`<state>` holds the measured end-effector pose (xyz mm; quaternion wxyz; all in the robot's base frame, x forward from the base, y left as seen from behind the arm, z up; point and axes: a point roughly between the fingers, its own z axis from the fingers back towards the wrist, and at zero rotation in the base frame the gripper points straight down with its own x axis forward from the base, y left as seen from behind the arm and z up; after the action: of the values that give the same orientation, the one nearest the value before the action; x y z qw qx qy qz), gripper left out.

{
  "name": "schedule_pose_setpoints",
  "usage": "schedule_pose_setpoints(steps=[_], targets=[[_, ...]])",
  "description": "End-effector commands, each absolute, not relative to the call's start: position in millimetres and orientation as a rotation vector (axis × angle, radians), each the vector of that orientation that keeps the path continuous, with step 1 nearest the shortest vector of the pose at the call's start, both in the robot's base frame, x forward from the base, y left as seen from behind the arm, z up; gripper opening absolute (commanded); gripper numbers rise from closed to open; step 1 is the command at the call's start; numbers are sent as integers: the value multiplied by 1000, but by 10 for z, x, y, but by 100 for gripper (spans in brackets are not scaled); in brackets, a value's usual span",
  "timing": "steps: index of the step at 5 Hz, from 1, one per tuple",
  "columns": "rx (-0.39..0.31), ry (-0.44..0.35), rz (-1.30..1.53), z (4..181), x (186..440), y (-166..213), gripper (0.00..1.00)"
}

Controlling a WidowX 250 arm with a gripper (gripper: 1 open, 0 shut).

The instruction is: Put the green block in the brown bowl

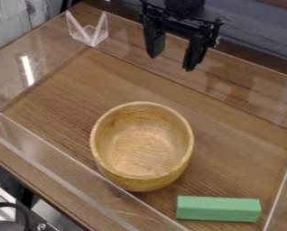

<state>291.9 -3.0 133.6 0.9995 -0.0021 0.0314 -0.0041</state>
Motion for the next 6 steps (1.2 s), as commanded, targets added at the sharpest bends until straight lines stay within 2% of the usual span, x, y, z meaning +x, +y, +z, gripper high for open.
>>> schedule_pose_setpoints(steps=[1, 2, 3, 4, 6], targets=[[-7, 83, -223, 1244, 2751, -208, 100], [-6, 102, -473, 1124, 2430, -525, 100], [13, 59, -723, 1062, 2163, -922, 100], [18, 32, -878, 882, 2035, -1163, 100], [35, -22, -980, 592, 1867, -1328, 100]])
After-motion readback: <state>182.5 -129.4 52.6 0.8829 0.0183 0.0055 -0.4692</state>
